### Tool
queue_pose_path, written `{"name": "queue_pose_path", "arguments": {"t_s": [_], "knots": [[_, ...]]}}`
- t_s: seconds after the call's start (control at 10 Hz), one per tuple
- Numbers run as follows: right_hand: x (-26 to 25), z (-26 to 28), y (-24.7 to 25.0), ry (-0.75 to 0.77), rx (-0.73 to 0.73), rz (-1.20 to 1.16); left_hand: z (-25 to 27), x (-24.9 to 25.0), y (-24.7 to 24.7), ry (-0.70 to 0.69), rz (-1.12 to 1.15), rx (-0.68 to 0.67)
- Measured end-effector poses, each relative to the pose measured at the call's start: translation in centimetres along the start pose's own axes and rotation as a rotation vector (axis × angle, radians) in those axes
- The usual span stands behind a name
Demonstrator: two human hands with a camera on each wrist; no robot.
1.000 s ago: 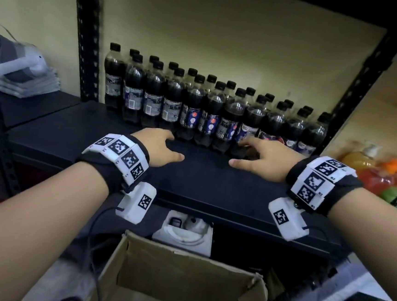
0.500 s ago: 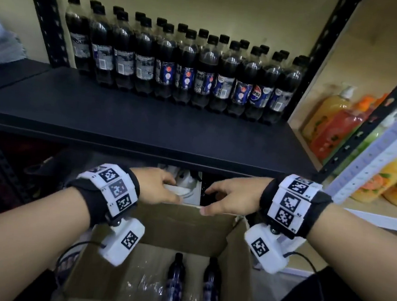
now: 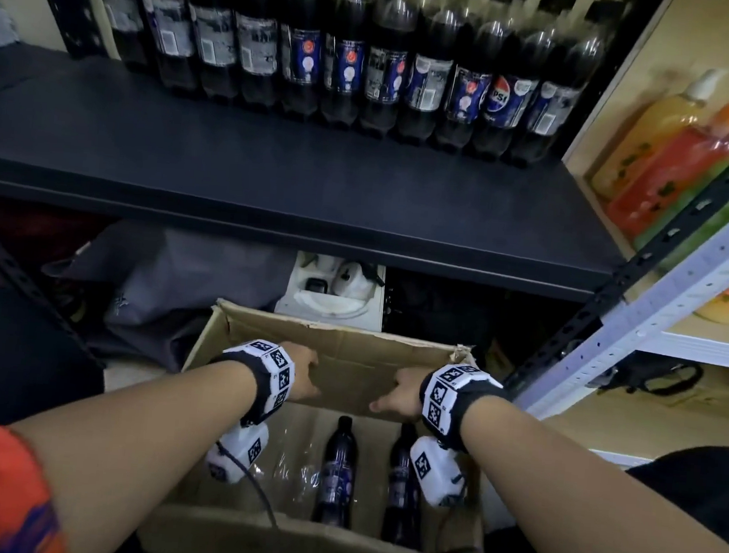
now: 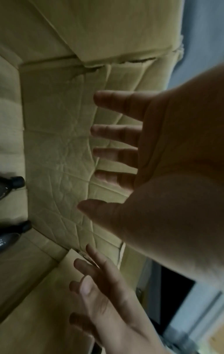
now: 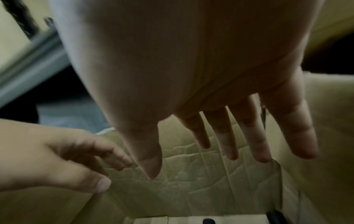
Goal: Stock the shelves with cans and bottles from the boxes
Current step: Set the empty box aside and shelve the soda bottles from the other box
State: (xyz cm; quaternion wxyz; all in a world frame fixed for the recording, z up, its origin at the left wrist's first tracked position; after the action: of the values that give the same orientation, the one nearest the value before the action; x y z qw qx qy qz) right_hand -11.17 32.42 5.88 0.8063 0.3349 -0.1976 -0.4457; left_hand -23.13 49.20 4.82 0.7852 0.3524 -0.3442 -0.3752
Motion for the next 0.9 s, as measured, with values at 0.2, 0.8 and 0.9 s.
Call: {"name": "queue_pose_path", "arguments": {"t_s": [0.2, 0.8, 0.9], "knots": [[1.3, -3.3, -3.6, -0.072, -0.039, -0.125, -3.8, -2.4, -4.0, 0.108, -0.017, -0.113], [3.4, -12.4, -13.7, -0.252, -0.182, -0.395, -10.9, -4.1, -15.9, 0.189, 0.08, -0.307], [3.5, -13.6, -14.1, -0.269, -0.069, -0.414, -12.0, -4.0, -17.1, 0.201, 0.183, -0.351]]}}
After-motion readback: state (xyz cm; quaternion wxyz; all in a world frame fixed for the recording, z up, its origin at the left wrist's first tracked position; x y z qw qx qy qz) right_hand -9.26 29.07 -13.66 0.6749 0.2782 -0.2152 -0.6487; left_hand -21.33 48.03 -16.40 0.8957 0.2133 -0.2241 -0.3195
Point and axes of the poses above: each hand's wrist, its own z-axis away from the middle knuckle, its own y-axis out of the back of the hand, x = y × z, the point moved 3 cm from there along -z, towards the middle knuckle, and after that the axes turned 5 degrees about -y, right-handed, at the moved point
